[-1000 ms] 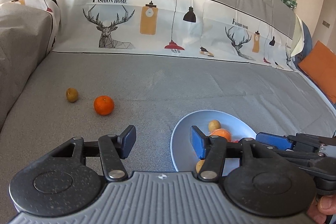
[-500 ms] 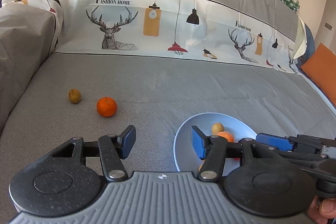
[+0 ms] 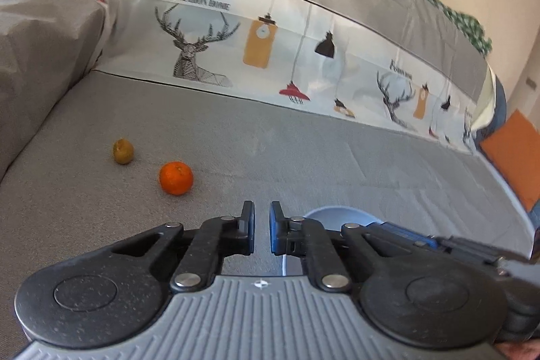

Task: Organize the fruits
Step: 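Move both tools to the last brown fruit and orange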

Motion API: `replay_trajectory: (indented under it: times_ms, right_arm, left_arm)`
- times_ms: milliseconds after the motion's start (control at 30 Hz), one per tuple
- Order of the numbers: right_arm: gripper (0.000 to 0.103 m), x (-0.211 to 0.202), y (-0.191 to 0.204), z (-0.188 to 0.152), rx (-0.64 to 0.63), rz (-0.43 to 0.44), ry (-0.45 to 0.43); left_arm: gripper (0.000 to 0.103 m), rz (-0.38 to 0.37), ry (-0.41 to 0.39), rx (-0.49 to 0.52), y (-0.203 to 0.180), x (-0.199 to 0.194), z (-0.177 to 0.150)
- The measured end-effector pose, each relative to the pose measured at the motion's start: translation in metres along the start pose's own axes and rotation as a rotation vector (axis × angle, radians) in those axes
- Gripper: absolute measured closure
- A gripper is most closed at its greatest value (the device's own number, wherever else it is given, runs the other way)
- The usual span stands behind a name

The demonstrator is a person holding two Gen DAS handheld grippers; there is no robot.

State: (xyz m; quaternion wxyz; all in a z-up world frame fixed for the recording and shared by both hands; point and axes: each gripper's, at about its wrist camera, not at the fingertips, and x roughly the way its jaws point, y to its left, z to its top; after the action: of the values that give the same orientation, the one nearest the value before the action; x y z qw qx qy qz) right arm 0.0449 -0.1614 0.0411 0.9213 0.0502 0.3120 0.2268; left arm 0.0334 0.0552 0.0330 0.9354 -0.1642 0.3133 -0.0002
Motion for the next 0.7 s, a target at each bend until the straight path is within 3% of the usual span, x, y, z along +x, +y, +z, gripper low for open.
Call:
replay_trajectory:
  times_ms: [167, 500, 700]
  right_arm:
    - [0.087, 0.015, 0.016, 0.008, 0.002, 0.057, -0.002]
    - [0.087, 0.060, 0.052, 0.026, 0.021, 0.157, 0.011]
    - [0.085, 0.097, 0.066, 0.033, 0.056, 0.188, 0.061]
  left_arm:
    - [0.094, 0.015, -0.037, -0.126, 0.024, -0.007, 0.009]
    - [0.094, 0.170, -0.053, -0.307, 0.080, 0.017, 0.028]
    - [0.094, 0.166, -0.061, -0.479, 0.126, 0.040, 0.033]
